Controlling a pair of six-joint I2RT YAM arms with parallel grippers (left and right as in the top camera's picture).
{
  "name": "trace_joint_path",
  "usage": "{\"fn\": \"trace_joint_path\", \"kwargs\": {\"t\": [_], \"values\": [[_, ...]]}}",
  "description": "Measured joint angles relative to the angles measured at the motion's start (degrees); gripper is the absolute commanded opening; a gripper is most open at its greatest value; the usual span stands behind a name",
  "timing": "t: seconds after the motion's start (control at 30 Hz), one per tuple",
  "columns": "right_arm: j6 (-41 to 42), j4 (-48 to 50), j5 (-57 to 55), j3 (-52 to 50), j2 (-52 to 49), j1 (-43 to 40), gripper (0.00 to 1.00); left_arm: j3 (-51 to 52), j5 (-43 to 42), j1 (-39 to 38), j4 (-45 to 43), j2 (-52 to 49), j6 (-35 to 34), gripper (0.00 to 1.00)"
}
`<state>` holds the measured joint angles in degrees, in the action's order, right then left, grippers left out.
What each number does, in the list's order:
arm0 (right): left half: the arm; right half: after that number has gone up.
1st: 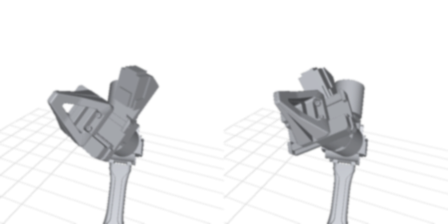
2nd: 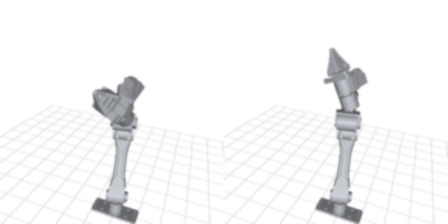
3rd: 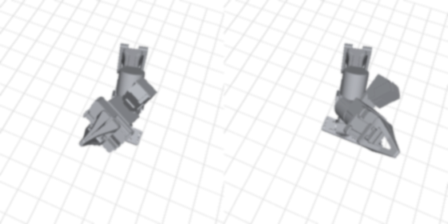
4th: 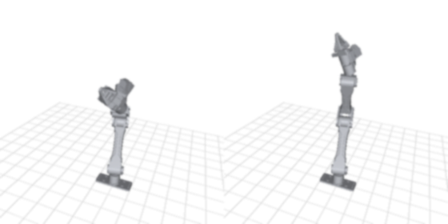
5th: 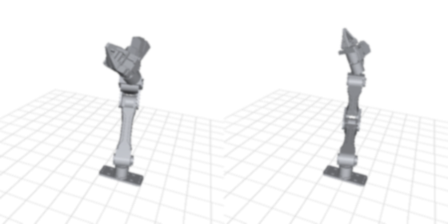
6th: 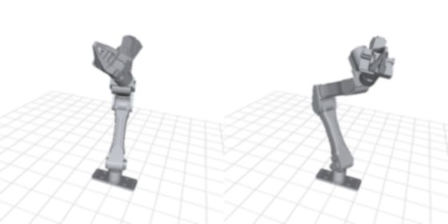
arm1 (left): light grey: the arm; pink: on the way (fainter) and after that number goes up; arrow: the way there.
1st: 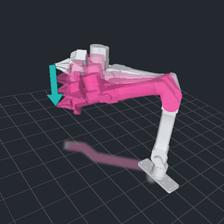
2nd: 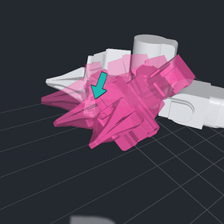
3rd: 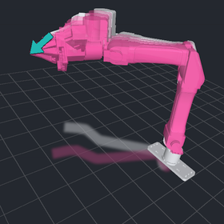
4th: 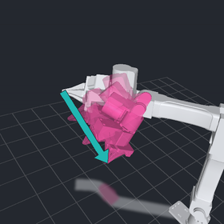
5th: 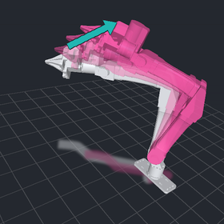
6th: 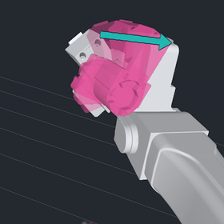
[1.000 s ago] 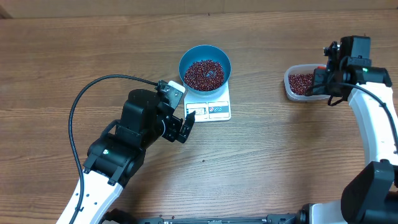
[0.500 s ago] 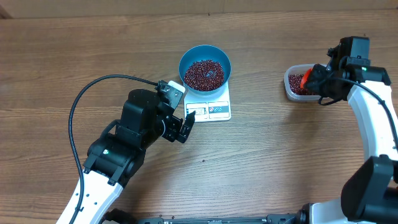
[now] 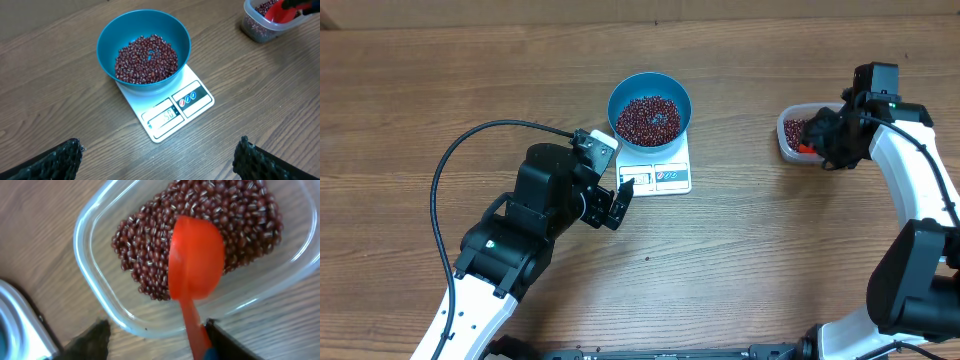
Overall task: Scoop item into bowl and weigh 150g on scale
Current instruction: 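Lay the red scoop down in the bean tub, right gripper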
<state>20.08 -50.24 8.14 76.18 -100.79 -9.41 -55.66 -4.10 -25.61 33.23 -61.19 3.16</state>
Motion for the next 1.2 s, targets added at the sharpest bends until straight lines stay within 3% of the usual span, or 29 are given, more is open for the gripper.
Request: {"fn": "trace_joint_path", "kwargs": {"t": [0.2,0.37,0.6,0.87,1.2], "values": [[-2.4,-1.9,0.0,0.0,0.0,-0.2,0.9,0.0,0.0,0.0,0.0,0.0,0.0,1.0],[-5.4,-4.5,-2.4,0.0,0.0,-0.3,0.95,0.0,0.0,0.0,0.0,0.0,0.0,1.0],[-11.0,-7.8,-8.0,2.1,1.5,-0.3,1.0,0.0,0.0,0.0,0.0,0.0,0.0,0.99],[-18.6,-12.1,-9.4,3.3,11.1,-0.3,1.0,0.0,0.0,0.0,0.0,0.0,0.0,1.0],[-21.4,-15.3,-9.8,3.4,16.7,-0.3,1.0,0.0,0.0,0.0,0.0,0.0,0.0,1.0]]}}
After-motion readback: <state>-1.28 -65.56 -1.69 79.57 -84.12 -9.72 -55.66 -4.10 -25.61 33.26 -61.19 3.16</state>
